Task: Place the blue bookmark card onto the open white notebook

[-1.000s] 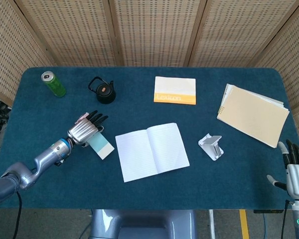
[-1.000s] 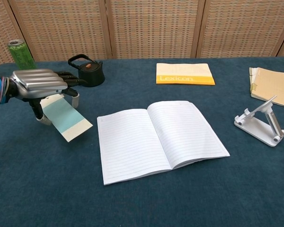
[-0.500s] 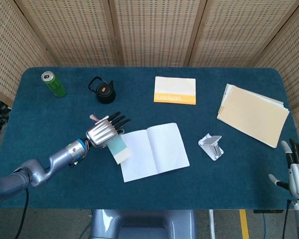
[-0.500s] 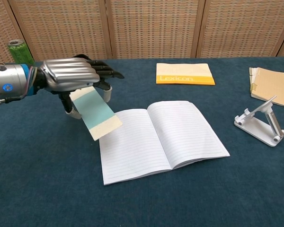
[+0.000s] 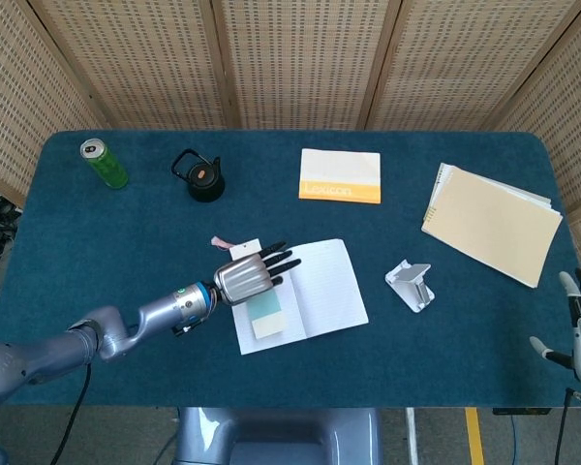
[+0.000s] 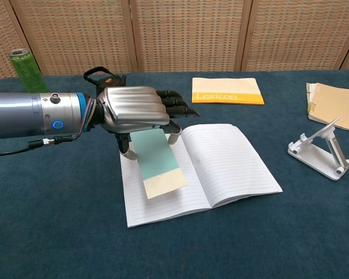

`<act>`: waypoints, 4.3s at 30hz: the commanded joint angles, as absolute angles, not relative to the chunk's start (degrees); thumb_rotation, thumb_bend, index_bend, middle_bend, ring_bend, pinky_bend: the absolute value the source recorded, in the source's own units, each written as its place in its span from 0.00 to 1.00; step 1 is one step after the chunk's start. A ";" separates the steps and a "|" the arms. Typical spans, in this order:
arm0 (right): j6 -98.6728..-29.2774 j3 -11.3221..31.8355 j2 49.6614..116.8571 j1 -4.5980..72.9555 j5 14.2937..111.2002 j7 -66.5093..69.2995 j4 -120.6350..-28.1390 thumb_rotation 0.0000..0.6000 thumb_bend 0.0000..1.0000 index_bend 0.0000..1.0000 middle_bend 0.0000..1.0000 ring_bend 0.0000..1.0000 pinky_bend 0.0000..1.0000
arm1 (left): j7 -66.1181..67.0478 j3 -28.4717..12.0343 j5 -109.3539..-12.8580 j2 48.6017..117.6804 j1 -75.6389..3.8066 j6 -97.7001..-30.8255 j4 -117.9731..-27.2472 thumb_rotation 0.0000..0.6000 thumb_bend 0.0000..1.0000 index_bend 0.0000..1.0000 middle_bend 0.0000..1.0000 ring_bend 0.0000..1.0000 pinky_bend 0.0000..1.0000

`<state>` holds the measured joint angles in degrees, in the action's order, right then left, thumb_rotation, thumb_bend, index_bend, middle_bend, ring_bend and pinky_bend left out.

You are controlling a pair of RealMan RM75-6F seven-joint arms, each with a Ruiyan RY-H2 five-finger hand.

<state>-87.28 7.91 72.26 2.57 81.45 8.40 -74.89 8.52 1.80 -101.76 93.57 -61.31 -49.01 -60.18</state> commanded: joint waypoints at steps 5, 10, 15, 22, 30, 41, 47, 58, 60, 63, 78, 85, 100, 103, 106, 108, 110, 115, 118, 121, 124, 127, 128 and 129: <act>-87.32 8.09 72.06 2.45 81.21 8.97 -74.86 1.00 0.13 0.05 0.00 0.00 0.00 | 8.90 2.05 -101.55 95.19 -61.96 -48.36 -59.15 1.00 0.13 0.47 0.00 0.00 0.00; -87.33 8.22 71.98 2.42 81.07 9.20 -74.87 1.00 0.13 0.05 0.00 0.00 0.00 | 8.84 2.09 -101.05 96.60 -62.40 -47.63 -57.99 1.00 0.13 0.47 0.00 0.00 0.00; -87.36 8.25 71.87 2.36 81.03 9.31 -74.98 1.00 0.13 0.05 0.00 0.00 0.00 | 8.57 2.07 -100.66 97.84 -62.97 -47.00 -56.70 1.00 0.13 0.47 0.00 0.00 0.00; -87.15 8.34 71.86 2.38 80.81 9.55 -74.91 1.00 0.13 0.05 0.00 0.00 0.00 | 7.88 1.96 -100.23 99.74 -64.00 -46.18 -54.76 1.00 0.13 0.47 0.00 0.00 0.00; -86.93 8.44 71.85 2.40 80.66 10.20 -74.62 1.00 0.13 0.05 0.00 0.00 0.00 | 8.43 2.31 -100.41 101.63 -65.28 -45.50 -52.72 1.00 0.13 0.46 0.00 0.00 0.00; -86.84 8.48 71.93 2.45 80.64 10.23 -74.47 1.00 0.13 0.05 0.00 0.00 0.00 | 7.47 2.72 -99.70 102.37 -65.66 -45.51 -52.07 1.00 0.13 0.42 0.00 0.00 0.00; -86.81 8.48 71.96 2.46 80.63 10.16 -74.45 1.00 0.13 0.05 0.00 0.00 0.00 | 7.32 2.96 -99.52 102.43 -65.79 -45.55 -52.23 1.00 0.13 0.42 0.00 0.00 0.00; -86.77 8.46 72.00 2.48 80.65 10.06 -74.46 1.00 0.13 0.05 0.00 0.00 0.00 | 7.67 3.00 -99.06 102.20 -65.87 -45.68 -52.72 1.00 0.13 0.40 0.00 0.00 0.00; -86.77 8.47 72.00 2.47 80.63 10.06 -74.49 1.00 0.13 0.05 0.00 0.00 0.00 | 7.75 2.97 -99.03 102.10 -65.87 -45.86 -52.91 1.00 0.13 0.40 0.00 0.00 0.00; -86.77 8.44 71.99 2.47 80.68 9.99 -74.55 1.00 0.13 0.05 0.00 0.00 0.00 | 7.92 2.95 -98.90 101.94 -65.92 -45.84 -53.31 1.00 0.13 0.37 0.00 0.00 0.00; -87.13 8.40 72.06 2.43 80.94 9.61 -74.70 1.00 0.13 0.05 0.00 0.00 0.00 | 7.61 2.67 -96.84 98.91 -64.85 -45.71 -56.70 1.00 0.13 0.08 0.00 0.00 0.00; -87.01 8.25 72.17 2.52 81.10 9.28 -74.76 1.00 0.13 0.05 0.00 0.00 0.00 | 2.66 3.18 -94.87 92.85 -65.41 -41.83 -65.56 1.00 0.44 0.07 0.00 0.00 0.00; -87.64 7.96 72.23 2.52 81.91 8.43 -75.41 1.00 0.13 0.05 0.00 0.00 0.00 | 0.77 5.79 -93.48 84.28 -64.31 -38.67 -74.17 1.00 1.00 0.18 0.00 0.00 0.14; -87.62 7.95 72.24 2.54 81.91 8.35 -75.46 1.00 0.12 0.05 0.00 0.00 0.00 | 0.95 5.86 -92.79 84.57 -63.94 -37.93 -73.71 1.00 1.00 0.18 0.00 0.00 0.14; -87.57 7.96 72.23 2.55 81.87 8.36 -75.51 1.00 0.13 0.05 0.00 0.00 0.00 | 1.16 5.86 -92.55 85.00 -63.73 -37.60 -73.22 1.00 1.00 0.18 0.00 0.00 0.14; -87.55 7.94 72.25 2.55 81.85 8.36 -75.49 1.00 0.13 0.05 0.00 0.00 0.00 | 1.29 5.87 -92.43 85.24 -63.67 -37.30 -72.93 1.00 1.00 0.18 0.00 0.00 0.14; -87.42 7.94 72.27 2.56 81.75 8.42 -75.42 1.00 0.13 0.05 0.00 0.00 0.00 | 1.61 5.96 -92.29 85.69 -63.62 -36.74 -72.30 1.00 1.00 0.18 0.00 0.00 0.14; -87.22 7.90 72.33 2.63 81.72 8.52 -75.25 1.00 0.13 0.05 0.00 0.00 0.00 | 2.11 5.54 -91.78 86.73 -63.38 -36.35 -70.85 1.00 1.00 0.19 0.00 0.00 0.14; -87.22 7.90 72.36 2.62 81.69 8.50 -75.18 1.00 0.13 0.05 0.00 0.00 0.00 | 2.13 5.32 -91.54 87.10 -63.34 -36.12 -70.37 1.00 1.00 0.19 0.00 0.00 0.14; -87.15 7.96 72.37 2.64 81.56 8.53 -75.12 1.00 0.13 0.05 0.00 0.00 0.00 | 2.10 5.14 -91.38 87.55 -63.38 -35.80 -69.86 1.00 1.00 0.19 0.00 0.00 0.14; -87.06 7.95 72.41 2.66 81.51 8.50 -75.01 1.00 0.13 0.05 0.00 0.00 0.00 | 2.06 5.04 -91.23 88.31 -63.36 -35.45 -69.05 1.00 1.00 0.19 0.00 0.00 0.14; -86.98 7.96 72.45 2.67 81.43 8.51 -74.95 1.00 0.13 0.05 0.00 0.00 0.00 | 2.24 5.03 -91.30 88.77 -63.25 -35.51 -68.41 1.00 1.00 0.19 0.00 0.00 0.14; -86.95 7.98 72.47 2.68 81.39 8.51 -74.90 1.00 0.12 0.05 0.00 0.00 0.00 | 2.40 5.04 -91.38 88.94 -63.21 -35.57 -68.12 1.00 1.00 0.19 0.00 0.00 0.14; -86.93 7.97 72.50 2.68 81.37 8.53 -74.87 1.00 0.13 0.05 0.00 0.00 0.00 | 2.60 5.07 -91.46 89.12 -63.17 -35.63 -67.82 1.00 1.00 0.19 0.00 0.00 0.14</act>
